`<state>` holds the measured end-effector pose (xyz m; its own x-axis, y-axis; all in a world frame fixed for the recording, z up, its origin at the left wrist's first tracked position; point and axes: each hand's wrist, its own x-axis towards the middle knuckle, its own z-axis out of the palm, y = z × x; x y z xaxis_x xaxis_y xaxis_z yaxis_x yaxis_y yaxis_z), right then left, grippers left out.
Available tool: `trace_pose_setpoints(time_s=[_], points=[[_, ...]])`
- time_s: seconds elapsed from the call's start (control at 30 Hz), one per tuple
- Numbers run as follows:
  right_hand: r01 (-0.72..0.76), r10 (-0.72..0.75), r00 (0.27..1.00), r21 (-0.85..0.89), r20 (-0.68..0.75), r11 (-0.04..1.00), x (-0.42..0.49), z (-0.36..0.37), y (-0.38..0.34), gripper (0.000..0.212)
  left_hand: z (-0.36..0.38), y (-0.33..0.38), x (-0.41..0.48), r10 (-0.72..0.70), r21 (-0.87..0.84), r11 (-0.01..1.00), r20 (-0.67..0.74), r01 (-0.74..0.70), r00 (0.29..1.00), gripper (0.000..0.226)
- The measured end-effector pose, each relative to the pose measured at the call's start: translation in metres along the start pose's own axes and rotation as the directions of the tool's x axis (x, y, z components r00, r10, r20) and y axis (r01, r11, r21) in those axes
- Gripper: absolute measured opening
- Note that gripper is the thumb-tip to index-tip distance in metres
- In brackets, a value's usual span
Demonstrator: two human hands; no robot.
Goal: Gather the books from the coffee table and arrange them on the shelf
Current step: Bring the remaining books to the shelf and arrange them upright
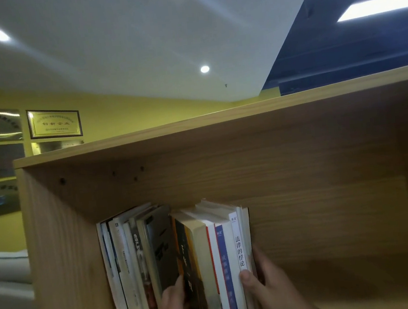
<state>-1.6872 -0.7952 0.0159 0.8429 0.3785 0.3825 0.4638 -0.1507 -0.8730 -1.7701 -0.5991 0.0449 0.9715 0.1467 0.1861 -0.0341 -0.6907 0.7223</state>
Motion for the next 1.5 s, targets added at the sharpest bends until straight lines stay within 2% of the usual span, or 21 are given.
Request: trace_pose_setpoints(time_s=[0.1, 0.13, 0.2, 0.3, 0.37, 0.43, 0.53, 0.67, 0.8, 0.83, 0.9, 0.93, 0.97, 1.0, 1.1, 1.13, 1.2, 1.3, 1.4, 1.5], points=[[-0.031, 0.031, 0.999, -0.01, 0.016, 0.999, -0.002, 0.0, -0.005, 0.053, 0.001, -0.002, 0.006, 0.032, -0.152, 0.988, 0.005, -0.031, 0.999, 0.114], [-0.041, 0.042, 0.999, -0.011, 0.024, 0.999, -0.002, 0.0, -0.007, 0.058, 0.002, -0.006, 0.007, 0.032, -0.21, 0.977, 0.028, -0.025, 0.999, 0.116], [-0.066, 0.066, 0.998, -0.026, 0.023, 0.997, -0.001, 0.0, -0.005, 0.077, 0.005, -0.014, 0.009, 0.041, -0.32, 0.947, 0.038, -0.027, 0.998, 0.124], [-0.123, 0.127, 0.986, -0.04, 0.106, 0.992, 0.001, 0.0, 0.0, 0.11, 0.004, -0.028, 0.003, 0.067, -0.426, 0.904, 0.063, -0.034, 0.996, 0.08], [-0.154, 0.166, 0.961, -0.071, 0.22, 0.985, 0.0, 0.005, -0.002, 0.112, -0.001, -0.037, 0.004, 0.071, -0.457, 0.889, 0.102, -0.016, 0.992, 0.075], [-0.18, 0.205, 0.945, -0.118, 0.255, 0.977, 0.001, 0.011, -0.002, 0.108, -0.007, -0.035, 0.0, 0.034, -0.458, 0.889, 0.119, 0.025, 0.992, 0.085], [-0.22, 0.273, 0.938, -0.243, 0.214, 0.945, 0.005, 0.021, -0.007, 0.118, -0.01, -0.037, 0.006, -0.053, -0.333, 0.942, -0.062, 0.03, 0.997, 0.105], [-0.249, 0.331, 0.932, -0.402, 0.149, 0.881, 0.016, 0.035, -0.024, 0.121, -0.008, -0.034, 0.012, -0.056, -0.158, 0.987, -0.236, 0.018, 0.97, 0.079], [-0.28, 0.355, 0.932, -0.489, 0.067, 0.826, 0.033, 0.056, -0.025, 0.126, -0.01, -0.036, 0.021, -0.102, -0.083, 0.993, -0.331, 0.079, 0.938, 0.081], [-0.291, 0.363, 0.93, -0.495, 0.054, 0.819, 0.036, 0.061, -0.024, 0.127, -0.013, -0.04, 0.021, -0.092, -0.04, 0.996, -0.361, 0.083, 0.928, 0.077], [-0.282, 0.35, 0.936, -0.501, 0.043, 0.818, 0.038, 0.067, -0.023, 0.125, -0.02, -0.057, 0.024, 0.053, 0.197, 0.98, -0.387, 0.027, 0.921, 0.065], [-0.268, 0.335, 0.941, -0.507, 0.044, 0.819, 0.038, 0.07, -0.021, 0.123, -0.024, -0.065, 0.024, 0.121, 0.316, 0.949, -0.359, -0.002, 0.926, 0.064], [-0.258, 0.321, 0.946, -0.506, 0.041, 0.823, 0.039, 0.072, -0.019, 0.12, -0.028, -0.074, 0.024, 0.169, 0.387, 0.921, -0.326, -0.032, 0.93, 0.074], [-0.253, 0.312, 0.949, -0.501, 0.036, 0.828, 0.039, 0.075, -0.019, 0.118, -0.03, -0.079, 0.023, 0.175, 0.41, 0.911, -0.308, -0.035, 0.935, 0.088], [-0.265, 0.313, 0.95, -0.497, 0.014, 0.826, 0.041, 0.079, -0.017, 0.122, -0.034, -0.083, 0.029, 0.112, 0.391, 0.92, -0.35, 0.036, 0.93, 0.091], [-0.272, 0.318, 0.948, -0.498, 0.008, 0.823, 0.042, 0.08, -0.017, 0.125, -0.035, -0.081, 0.03, 0.092, 0.358, 0.932, -0.385, 0.057, 0.918, 0.101], [-0.288, 0.333, 0.943, -0.496, 0.003, 0.819, 0.042, 0.081, -0.019, 0.128, -0.035, -0.083, 0.032, 0.132, 0.413, 0.909, -0.421, 0.06, 0.897, 0.109], [-0.266, 0.312, 0.95, -0.491, 0.012, 0.83, 0.043, 0.082, -0.019, 0.135, -0.036, -0.087, 0.034, 0.209, 0.481, 0.877, -0.386, 0.003, 0.898, 0.095], [-0.239, 0.276, 0.961, -0.451, 0.017, 0.86, 0.05, 0.088, -0.009, 0.139, -0.03, -0.087, 0.034, 0.272, 0.444, 0.891, -0.351, -0.096, 0.896, 0.08], [-0.248, 0.261, 0.965, -0.401, -0.024, 0.882, 0.057, 0.096, -0.001, 0.136, -0.027, -0.089, 0.036, 0.302, 0.413, 0.901, -0.37, -0.135, 0.878, 0.076]])
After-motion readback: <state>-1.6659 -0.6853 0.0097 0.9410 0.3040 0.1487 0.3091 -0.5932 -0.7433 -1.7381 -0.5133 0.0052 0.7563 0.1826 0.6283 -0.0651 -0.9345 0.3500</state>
